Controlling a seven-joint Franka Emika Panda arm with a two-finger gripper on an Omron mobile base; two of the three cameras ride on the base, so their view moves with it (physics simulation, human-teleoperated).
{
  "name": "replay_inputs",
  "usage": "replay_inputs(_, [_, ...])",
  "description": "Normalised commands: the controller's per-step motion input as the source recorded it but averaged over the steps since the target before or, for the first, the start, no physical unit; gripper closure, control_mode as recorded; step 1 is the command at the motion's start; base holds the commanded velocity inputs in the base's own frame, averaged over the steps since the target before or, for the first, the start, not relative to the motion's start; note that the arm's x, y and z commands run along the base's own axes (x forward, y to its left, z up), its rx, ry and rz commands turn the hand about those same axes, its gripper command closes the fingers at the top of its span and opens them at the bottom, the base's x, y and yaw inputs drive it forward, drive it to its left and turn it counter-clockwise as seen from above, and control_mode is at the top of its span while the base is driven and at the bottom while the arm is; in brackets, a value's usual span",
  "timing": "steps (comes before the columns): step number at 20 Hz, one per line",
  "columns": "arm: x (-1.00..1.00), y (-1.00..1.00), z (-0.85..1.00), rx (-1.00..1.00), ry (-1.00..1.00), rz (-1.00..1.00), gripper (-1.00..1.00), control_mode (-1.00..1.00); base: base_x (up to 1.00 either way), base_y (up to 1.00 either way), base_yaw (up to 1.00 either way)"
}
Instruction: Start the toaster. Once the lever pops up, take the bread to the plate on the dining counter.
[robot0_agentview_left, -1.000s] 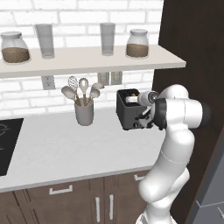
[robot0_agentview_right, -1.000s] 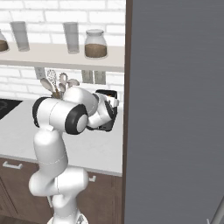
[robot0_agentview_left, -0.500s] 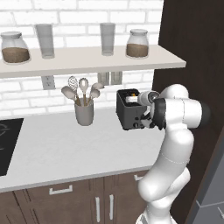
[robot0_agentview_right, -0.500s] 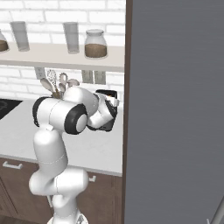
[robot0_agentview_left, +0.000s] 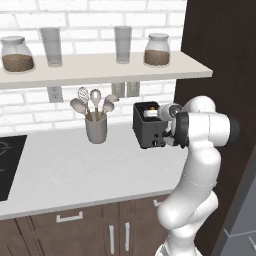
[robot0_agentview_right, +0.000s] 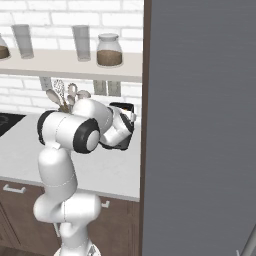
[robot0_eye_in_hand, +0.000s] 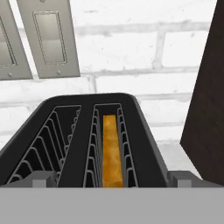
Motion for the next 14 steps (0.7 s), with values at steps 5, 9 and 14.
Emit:
replay_inputs(5, [0.00,0.00,0.00,0.00,0.00,0.00,-1.00,-1.00,0.00,0.00,0.00])
replay_inputs(9, [-0.01,0.00,0.00,0.00,0.00,0.00,-1.00,-1.00,0.00,0.00,0.00])
replay_inputs(14, [0.00,0.00,0.00,0.00,0.00,0.00,-1.00,-1.00,0.00,0.00,0.00])
